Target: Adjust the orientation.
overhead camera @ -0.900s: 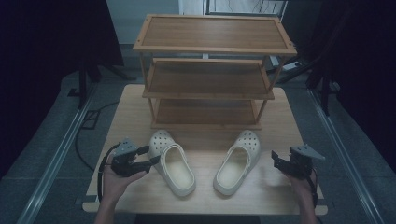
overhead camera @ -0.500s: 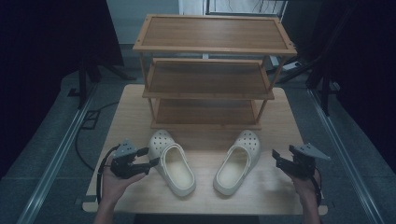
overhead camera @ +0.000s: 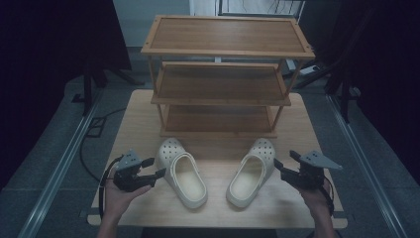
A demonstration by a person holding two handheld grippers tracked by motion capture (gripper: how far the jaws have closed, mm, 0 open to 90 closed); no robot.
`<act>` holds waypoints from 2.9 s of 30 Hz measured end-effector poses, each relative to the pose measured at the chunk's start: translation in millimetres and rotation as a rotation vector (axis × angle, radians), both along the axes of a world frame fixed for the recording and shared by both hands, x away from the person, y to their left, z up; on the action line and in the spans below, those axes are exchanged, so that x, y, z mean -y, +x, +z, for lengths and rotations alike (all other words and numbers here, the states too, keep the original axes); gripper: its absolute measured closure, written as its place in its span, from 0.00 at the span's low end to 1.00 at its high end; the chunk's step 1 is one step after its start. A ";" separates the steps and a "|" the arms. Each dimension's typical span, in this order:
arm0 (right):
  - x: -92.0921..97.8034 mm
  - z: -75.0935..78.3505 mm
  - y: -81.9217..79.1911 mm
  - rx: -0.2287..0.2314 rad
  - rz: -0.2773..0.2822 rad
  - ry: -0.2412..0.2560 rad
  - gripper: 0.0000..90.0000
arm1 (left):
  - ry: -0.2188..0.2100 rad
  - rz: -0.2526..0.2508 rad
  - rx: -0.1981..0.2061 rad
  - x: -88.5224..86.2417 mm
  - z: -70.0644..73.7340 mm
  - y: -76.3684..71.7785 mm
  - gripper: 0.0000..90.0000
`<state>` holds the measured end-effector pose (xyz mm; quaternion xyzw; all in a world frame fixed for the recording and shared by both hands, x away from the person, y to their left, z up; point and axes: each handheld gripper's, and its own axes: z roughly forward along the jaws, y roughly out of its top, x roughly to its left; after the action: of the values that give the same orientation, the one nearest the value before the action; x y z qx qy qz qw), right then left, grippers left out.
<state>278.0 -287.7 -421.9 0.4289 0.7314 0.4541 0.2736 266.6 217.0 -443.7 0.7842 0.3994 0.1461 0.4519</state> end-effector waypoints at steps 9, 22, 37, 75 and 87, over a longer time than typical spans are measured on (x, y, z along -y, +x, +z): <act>-41.5 3.1 -6.6 -0.022 0.160 -0.006 0.57 | 0.005 -0.021 -0.007 5.5 -1.8 -0.9 0.42; -89.9 -9.8 -9.2 -0.108 0.375 -0.006 0.91 | -0.001 -0.017 -0.001 4.1 0.1 -3.9 0.42; -156.8 -43.6 -16.6 -0.206 0.500 -0.100 0.99 | -0.005 -0.019 -0.002 3.6 0.1 -3.8 0.42; -244.6 -63.0 -39.8 -0.168 0.785 -0.143 1.00 | -0.051 0.032 0.021 -22.1 7.5 -6.2 0.42; -249.3 -62.6 -39.8 -0.132 0.786 -0.139 0.84 | -0.059 0.035 0.027 -28.0 10.0 -5.3 0.42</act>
<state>238.2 -38.4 -484.5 0.1252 0.8846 0.4453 0.0598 261.3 244.9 -433.8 0.7614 0.4110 0.1529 0.4775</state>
